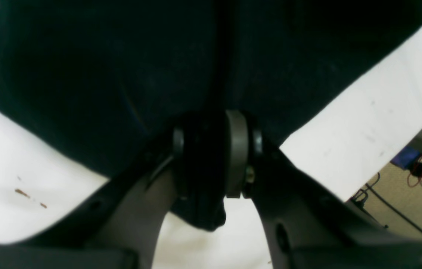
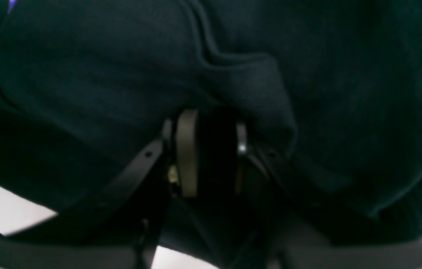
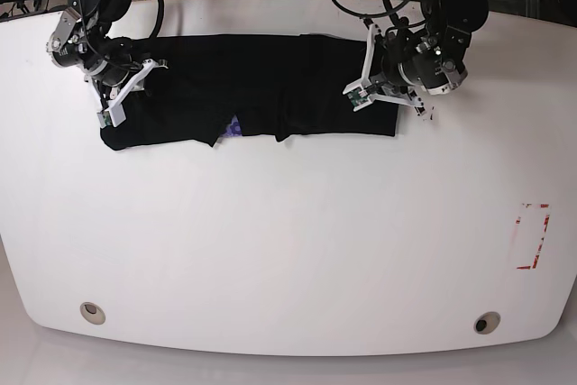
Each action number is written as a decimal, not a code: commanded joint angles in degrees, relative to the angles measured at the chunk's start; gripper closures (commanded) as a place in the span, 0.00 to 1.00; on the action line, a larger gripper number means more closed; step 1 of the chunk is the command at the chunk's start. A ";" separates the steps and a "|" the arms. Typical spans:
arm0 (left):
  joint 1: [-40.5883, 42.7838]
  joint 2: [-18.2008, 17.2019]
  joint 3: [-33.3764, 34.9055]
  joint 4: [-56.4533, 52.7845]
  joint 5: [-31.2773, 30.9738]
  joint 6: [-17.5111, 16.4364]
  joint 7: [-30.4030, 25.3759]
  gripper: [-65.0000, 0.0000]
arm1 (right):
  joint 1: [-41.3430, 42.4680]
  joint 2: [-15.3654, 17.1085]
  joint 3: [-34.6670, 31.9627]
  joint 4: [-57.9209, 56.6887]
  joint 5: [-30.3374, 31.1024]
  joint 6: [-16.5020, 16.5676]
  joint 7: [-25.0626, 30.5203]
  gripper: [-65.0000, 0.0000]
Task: Fold the T-shirt properly
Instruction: 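Grasp the strip with the left gripper and pull it back toward its end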
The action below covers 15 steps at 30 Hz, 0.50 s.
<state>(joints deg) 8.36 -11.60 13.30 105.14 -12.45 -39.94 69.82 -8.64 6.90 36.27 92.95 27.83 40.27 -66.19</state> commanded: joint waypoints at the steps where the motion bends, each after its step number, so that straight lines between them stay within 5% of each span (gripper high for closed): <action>1: -1.81 0.12 0.02 2.86 -0.34 -0.06 -0.15 0.82 | -0.10 0.36 -0.10 0.55 -1.51 -0.27 -1.81 0.81; 7: -2.69 2.50 0.46 8.92 -2.19 -0.06 -0.15 0.82 | -0.10 0.36 -0.10 0.55 -1.51 -0.27 -1.81 0.81; 15: -9.37 9.09 1.07 2.42 -2.28 -0.06 -0.24 0.82 | 0.16 0.27 -0.10 0.55 -1.51 -0.27 -1.81 0.81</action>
<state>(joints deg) -0.01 -4.19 14.26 109.14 -14.46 -39.94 70.32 -8.49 6.83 36.25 93.06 27.79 40.29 -66.37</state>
